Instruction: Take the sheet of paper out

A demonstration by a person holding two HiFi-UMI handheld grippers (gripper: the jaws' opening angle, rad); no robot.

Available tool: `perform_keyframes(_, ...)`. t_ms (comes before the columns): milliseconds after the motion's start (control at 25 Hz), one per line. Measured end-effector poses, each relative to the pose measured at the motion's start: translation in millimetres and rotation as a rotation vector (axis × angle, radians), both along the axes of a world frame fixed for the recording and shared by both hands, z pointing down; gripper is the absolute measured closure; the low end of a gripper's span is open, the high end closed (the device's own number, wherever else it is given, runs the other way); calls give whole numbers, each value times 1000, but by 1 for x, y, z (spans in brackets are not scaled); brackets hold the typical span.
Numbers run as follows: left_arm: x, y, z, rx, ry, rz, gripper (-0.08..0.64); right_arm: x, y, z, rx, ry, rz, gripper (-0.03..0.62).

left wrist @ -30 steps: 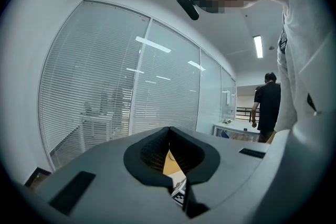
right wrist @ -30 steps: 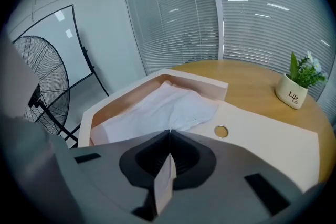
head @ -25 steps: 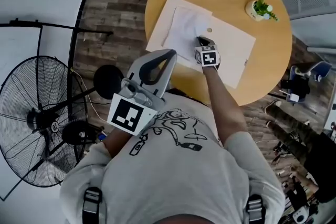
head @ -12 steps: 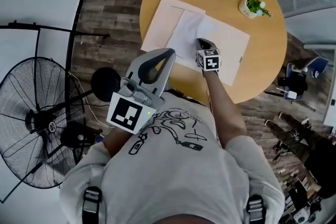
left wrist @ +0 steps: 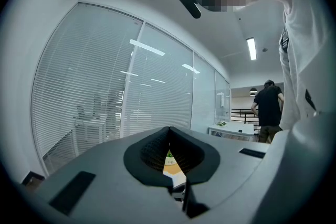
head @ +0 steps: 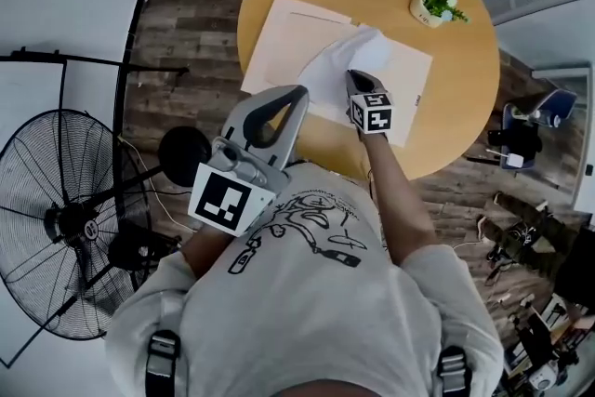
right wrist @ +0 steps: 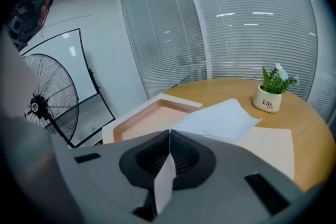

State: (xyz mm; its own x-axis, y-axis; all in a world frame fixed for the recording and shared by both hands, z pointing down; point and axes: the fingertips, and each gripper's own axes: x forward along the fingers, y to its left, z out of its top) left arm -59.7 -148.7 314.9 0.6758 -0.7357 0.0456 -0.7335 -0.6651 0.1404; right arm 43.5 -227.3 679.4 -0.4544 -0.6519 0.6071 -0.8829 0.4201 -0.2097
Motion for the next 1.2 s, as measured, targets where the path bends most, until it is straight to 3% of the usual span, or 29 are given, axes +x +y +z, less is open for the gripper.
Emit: perform_keyframes(1200,50,17,-9,24,11,78,540,67,40,-140,211,-71,101,584)
